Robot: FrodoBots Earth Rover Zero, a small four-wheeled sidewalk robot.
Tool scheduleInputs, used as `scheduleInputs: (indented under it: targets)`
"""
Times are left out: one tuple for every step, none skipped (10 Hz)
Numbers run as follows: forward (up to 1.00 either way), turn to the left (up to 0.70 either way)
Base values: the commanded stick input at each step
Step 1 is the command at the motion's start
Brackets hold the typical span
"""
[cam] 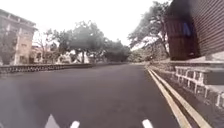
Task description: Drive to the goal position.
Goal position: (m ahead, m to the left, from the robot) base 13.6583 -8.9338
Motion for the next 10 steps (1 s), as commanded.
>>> scheduleInputs:
  targets:
    - [0.50,-0.50]
    - [0.50,-0.50]
    - [0.50,-0.50]
    - [0.50,-0.33]
    - [0.50,0.00]
    - [0.50,0.00]
    - [0.50,0.00]
    - [0.50,0.00]
    - [0.50,0.00]
    - [0.50,0.00]
